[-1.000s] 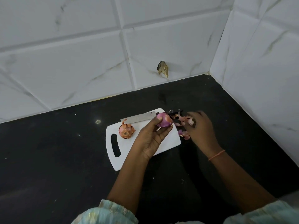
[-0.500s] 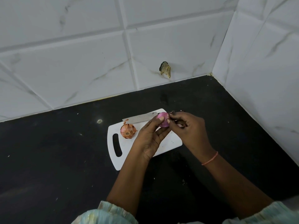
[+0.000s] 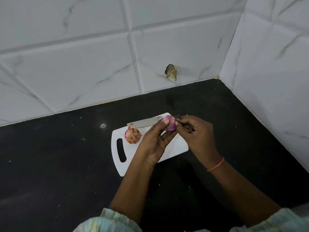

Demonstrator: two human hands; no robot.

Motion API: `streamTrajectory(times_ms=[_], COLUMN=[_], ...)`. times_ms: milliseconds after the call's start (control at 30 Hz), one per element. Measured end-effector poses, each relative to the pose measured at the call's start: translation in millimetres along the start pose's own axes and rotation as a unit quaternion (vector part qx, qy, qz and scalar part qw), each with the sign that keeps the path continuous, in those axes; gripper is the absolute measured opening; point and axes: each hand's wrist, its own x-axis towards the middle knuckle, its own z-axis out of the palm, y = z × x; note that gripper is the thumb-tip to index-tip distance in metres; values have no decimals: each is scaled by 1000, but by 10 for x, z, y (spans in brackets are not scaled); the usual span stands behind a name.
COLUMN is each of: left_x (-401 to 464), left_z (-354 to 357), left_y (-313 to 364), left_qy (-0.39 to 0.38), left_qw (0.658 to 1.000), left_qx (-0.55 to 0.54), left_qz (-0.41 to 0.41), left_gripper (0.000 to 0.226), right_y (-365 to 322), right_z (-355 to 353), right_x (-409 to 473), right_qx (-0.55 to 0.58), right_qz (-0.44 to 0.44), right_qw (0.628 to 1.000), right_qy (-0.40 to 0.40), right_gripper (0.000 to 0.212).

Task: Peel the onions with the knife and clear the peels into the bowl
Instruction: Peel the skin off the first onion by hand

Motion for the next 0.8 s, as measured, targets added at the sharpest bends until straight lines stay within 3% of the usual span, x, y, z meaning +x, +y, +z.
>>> streamTrajectory(times_ms=[300,633,800], left_x=[-40,-76,-91], left_z=[26,-1,8], left_y=[38,54,52], left_qy=[3,7,-2], left_qw=[1000,1000,1000], left_qx=[-4,12,12], left_qz=[2,2,5], left_gripper=[49,28,43], right_y=[-5,-71,-84], right_z=[-6,5,5], right_x=[-9,-22,-27], right_qx=[-17,-31,-38], right_qz=[-37,-48,-46], right_qw=[999,998,998], right_qy=[-2,-4,10], right_gripper=[17,10,12])
